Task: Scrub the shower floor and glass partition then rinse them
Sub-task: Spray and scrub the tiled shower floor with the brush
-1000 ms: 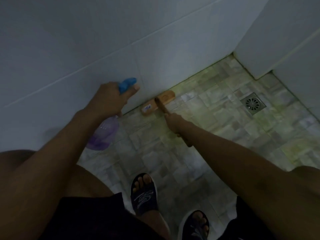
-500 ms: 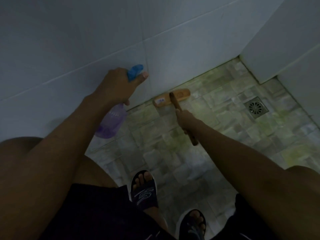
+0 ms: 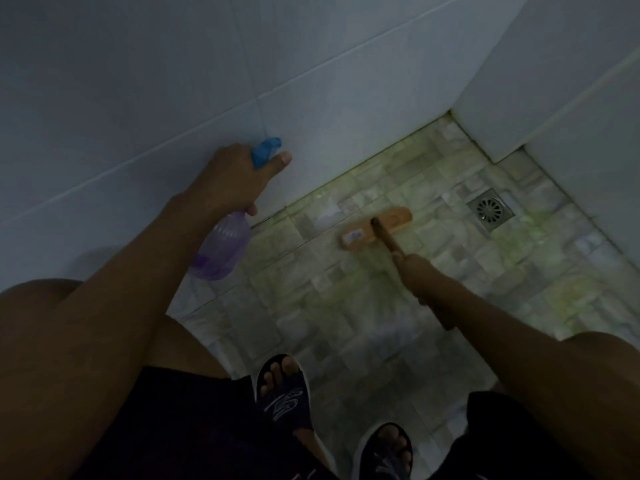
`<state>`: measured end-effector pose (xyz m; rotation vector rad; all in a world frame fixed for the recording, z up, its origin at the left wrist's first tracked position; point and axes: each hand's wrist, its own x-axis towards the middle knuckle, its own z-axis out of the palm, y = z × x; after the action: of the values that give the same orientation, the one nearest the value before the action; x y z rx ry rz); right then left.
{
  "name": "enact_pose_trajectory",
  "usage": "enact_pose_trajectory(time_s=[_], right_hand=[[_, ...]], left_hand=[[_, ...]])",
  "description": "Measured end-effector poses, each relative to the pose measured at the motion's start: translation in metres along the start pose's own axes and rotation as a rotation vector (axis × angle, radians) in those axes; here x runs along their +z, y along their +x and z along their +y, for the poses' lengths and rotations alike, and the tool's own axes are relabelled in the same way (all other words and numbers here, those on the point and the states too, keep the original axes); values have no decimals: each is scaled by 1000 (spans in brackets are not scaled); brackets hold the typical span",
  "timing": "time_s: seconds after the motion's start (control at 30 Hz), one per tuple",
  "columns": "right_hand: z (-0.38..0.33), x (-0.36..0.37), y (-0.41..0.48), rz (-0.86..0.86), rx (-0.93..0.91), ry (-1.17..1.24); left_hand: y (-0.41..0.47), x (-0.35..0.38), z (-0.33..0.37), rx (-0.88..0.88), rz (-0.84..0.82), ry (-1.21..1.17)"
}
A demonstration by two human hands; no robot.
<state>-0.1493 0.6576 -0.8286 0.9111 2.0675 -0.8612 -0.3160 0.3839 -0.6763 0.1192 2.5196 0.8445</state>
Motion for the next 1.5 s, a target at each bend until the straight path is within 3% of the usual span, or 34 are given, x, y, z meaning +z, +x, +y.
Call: enact_pose_trajectory(time_s=[0.17, 0.33, 0.43, 0.57, 0.7, 0.83, 0.93, 1.03, 1.17, 1.3, 1.4, 1.5], right_hand=[[-47, -1, 40, 96, -42, 118], [-96, 54, 40, -19, -203, 16], [-84, 64, 22, -88, -284, -69], [-26, 32, 17, -88, -214, -140], [-18, -39, 51, 98, 1, 103], [-46, -88, 98, 132, 34, 259], [-76, -68, 105, 152, 31, 358], [-84, -23, 71, 126, -52, 269], [-38, 31, 13, -24, -174, 39], [36, 59, -31, -57, -94, -74], [88, 38, -54, -24, 58, 28], [124, 0, -48, 139, 279, 255]], left_hand=[[6, 0, -2, -16, 9, 8], [8, 4, 4, -16, 8, 2], [10, 5, 10, -8, -4, -10], [14, 9, 10, 15, -25, -5], [14, 12, 9, 30, -60, 4], [14, 15, 6, 29, -103, 40], [17, 16, 3, 47, -119, 38], [22, 18, 10, 86, -137, 65], [32, 30, 32, 160, -167, 96], [39, 52, 54, 228, -209, 118], [43, 80, 73, 295, -263, 167], [49, 106, 91, 328, -356, 199]])
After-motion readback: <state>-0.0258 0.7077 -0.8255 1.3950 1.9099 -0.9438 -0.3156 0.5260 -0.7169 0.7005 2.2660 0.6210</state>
